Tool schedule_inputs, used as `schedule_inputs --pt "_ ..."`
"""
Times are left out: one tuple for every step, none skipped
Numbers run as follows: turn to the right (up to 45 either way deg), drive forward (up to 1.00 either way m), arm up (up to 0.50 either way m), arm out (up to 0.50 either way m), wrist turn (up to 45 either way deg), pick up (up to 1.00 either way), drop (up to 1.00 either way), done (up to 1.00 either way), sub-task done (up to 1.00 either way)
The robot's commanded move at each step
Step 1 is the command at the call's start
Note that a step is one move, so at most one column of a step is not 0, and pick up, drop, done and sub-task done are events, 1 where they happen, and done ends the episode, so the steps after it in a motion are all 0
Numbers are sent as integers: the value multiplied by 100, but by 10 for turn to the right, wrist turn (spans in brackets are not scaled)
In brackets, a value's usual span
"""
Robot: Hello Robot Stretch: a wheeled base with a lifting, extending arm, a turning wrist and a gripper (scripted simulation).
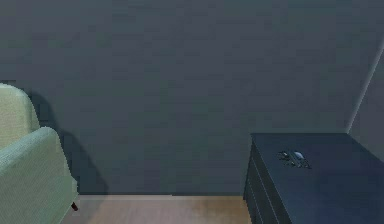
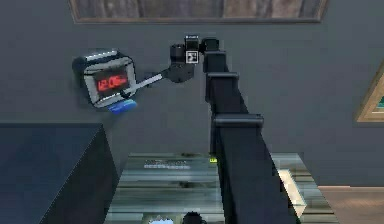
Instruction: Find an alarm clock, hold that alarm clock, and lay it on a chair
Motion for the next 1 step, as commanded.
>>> schedule_inputs --pt "0 0 0 0 -450 0 0 0 0"
